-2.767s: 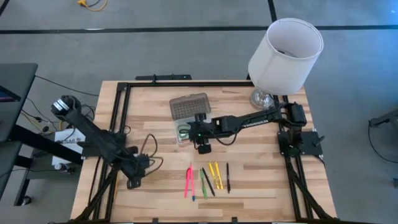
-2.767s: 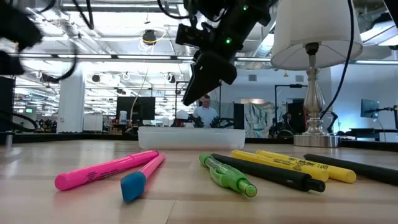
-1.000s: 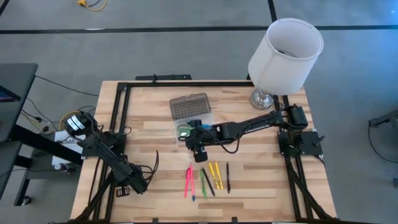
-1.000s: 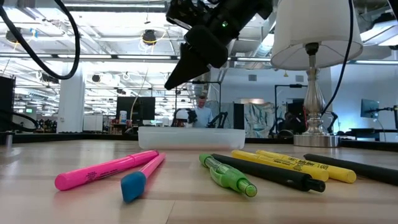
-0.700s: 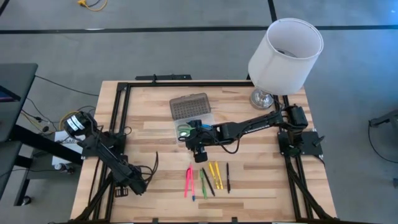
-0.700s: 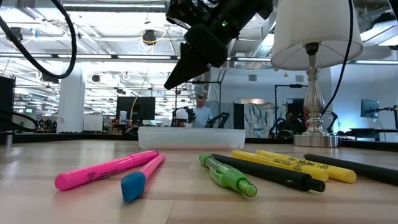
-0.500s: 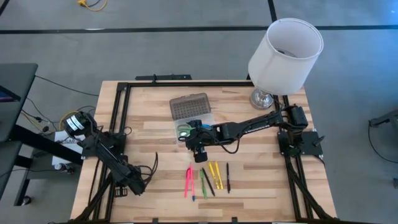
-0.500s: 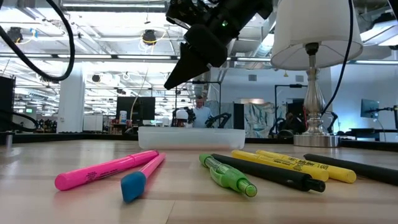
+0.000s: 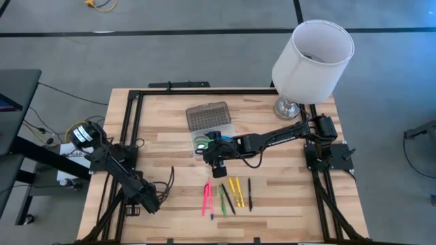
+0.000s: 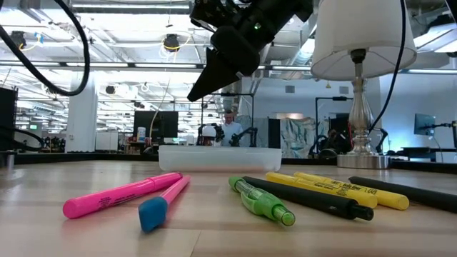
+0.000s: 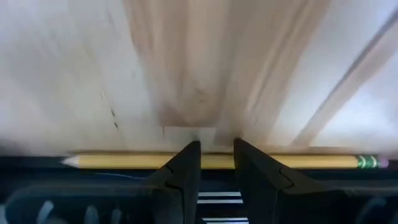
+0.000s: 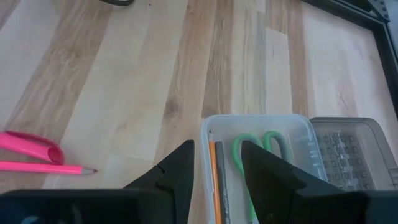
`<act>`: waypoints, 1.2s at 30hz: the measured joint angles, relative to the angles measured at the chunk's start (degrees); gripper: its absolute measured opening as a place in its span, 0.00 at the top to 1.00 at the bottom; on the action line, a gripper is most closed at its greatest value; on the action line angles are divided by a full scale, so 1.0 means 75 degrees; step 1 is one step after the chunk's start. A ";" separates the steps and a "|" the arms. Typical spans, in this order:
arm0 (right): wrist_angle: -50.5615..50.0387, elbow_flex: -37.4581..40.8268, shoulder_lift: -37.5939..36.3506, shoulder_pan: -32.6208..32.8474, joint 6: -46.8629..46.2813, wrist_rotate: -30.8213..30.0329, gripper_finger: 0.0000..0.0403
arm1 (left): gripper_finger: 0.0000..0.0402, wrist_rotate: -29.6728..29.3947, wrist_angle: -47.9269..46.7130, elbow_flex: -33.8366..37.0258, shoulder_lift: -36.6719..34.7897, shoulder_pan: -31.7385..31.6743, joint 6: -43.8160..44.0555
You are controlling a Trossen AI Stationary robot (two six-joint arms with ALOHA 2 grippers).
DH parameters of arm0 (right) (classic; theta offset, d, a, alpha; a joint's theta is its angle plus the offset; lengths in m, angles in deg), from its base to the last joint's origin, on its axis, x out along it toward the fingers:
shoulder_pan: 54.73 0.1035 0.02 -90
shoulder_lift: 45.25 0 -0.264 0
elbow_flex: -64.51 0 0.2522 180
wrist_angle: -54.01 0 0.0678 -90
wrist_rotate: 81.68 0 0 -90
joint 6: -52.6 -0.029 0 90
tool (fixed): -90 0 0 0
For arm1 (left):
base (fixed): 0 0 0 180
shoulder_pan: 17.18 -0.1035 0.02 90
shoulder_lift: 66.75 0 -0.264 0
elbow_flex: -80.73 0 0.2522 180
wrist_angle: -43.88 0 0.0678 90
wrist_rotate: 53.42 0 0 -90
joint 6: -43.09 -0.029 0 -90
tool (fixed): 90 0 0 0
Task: Pick & place school supplies into a supply box
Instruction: Put the yellow pencil into the transparent supply box
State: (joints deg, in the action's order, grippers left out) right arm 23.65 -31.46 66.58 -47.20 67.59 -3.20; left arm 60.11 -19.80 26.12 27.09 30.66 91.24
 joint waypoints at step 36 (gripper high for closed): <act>0.0000 0.0000 -0.0003 -0.0003 0.0000 0.0171 0.69 | 0.77 0.0147 -0.1305 -0.0160 0.0009 0.0023 0.0144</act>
State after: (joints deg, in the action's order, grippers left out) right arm 23.65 -31.46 66.56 -47.22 67.59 -1.92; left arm 61.21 -29.59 24.92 27.15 30.83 92.32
